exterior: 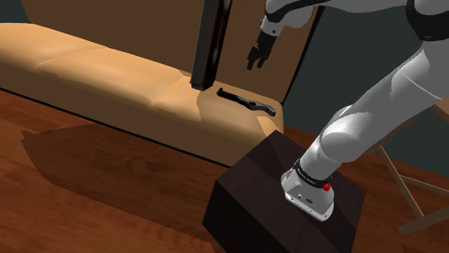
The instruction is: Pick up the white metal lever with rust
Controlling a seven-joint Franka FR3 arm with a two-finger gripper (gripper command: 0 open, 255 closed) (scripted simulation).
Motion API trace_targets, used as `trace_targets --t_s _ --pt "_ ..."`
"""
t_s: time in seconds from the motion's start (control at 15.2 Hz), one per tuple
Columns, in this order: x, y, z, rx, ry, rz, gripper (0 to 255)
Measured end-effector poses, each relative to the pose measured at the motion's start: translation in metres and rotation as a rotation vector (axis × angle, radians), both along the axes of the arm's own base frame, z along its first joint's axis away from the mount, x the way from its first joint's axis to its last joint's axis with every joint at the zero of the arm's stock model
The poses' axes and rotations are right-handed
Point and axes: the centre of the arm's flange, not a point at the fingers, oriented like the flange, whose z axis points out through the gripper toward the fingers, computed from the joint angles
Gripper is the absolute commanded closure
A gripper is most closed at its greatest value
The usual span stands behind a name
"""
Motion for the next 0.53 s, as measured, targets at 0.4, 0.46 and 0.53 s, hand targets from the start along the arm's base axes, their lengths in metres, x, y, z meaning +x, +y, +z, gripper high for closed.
trace_targets --t_s 0.4,0.46,0.53 --pt "0.039 -0.042 -0.059 0.002 0.049 0.045 0" --pt "0.043 -0.049 -0.068 0.002 0.058 0.052 0" --pt "0.049 -0.055 -0.080 0.003 0.066 0.060 0"
